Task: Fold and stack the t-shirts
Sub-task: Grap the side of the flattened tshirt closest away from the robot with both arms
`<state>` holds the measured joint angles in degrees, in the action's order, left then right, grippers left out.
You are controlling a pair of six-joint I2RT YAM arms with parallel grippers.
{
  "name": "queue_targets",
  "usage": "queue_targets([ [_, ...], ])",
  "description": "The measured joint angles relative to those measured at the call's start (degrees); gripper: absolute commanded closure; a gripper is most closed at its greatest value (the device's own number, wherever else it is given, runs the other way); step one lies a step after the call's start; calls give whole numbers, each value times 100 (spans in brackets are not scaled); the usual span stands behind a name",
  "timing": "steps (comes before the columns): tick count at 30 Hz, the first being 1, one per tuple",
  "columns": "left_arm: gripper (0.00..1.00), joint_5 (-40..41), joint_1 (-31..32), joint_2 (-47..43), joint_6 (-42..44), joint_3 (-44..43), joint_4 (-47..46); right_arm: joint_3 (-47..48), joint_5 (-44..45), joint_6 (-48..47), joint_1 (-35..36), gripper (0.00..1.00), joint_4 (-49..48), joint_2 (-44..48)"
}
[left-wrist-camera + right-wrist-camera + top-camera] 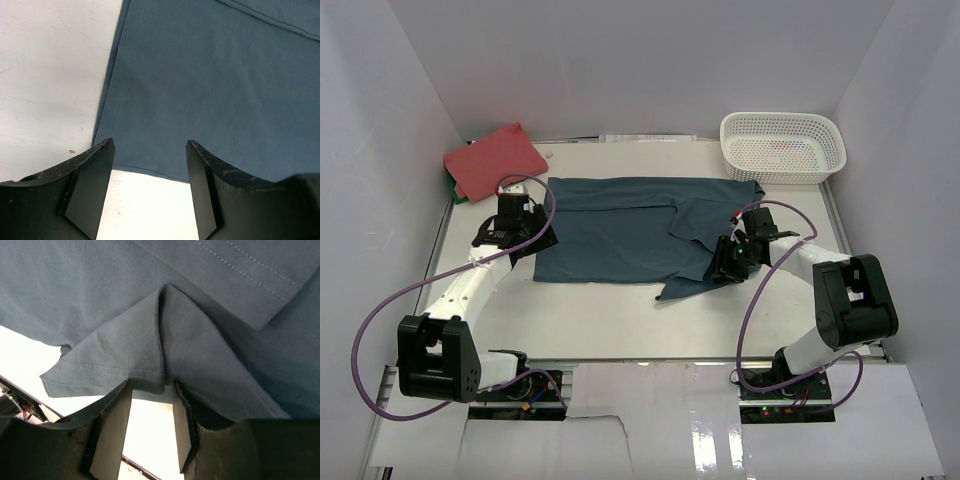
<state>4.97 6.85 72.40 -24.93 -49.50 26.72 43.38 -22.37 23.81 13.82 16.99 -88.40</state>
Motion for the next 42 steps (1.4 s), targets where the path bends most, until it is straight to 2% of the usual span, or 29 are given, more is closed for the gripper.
queue_targets([
  [5,30,4,0,0,0,0,0,-2,-83,2,0,61,-70,-46],
  [9,30,11,0,2,0,0,0,-2,-186,24,0,85,-111,-111],
  [11,30,15,0,2,0,0,0,-2,-225,72,0,92,-129,-111],
  [17,30,15,-2,4,-20,0,2,-9,-267,114,0,92,-142,-55],
  [21,29,24,-46,31,-107,0,20,-118,-269,116,0,92,-7,380],
  [22,19,42,-59,35,-131,0,35,-168,-271,120,0,92,55,555],
  [23,3,70,-72,35,-173,0,63,-212,-271,118,0,92,122,732],
  [27,2,28,-258,35,-369,39,195,-313,-234,120,-4,92,529,1502],
  [34,2,-669,-916,52,-656,492,286,-396,-177,114,-26,92,1193,2583],
  [42,3,-881,-946,361,-1379,675,483,-667,-146,111,-31,92,1635,2990],
])
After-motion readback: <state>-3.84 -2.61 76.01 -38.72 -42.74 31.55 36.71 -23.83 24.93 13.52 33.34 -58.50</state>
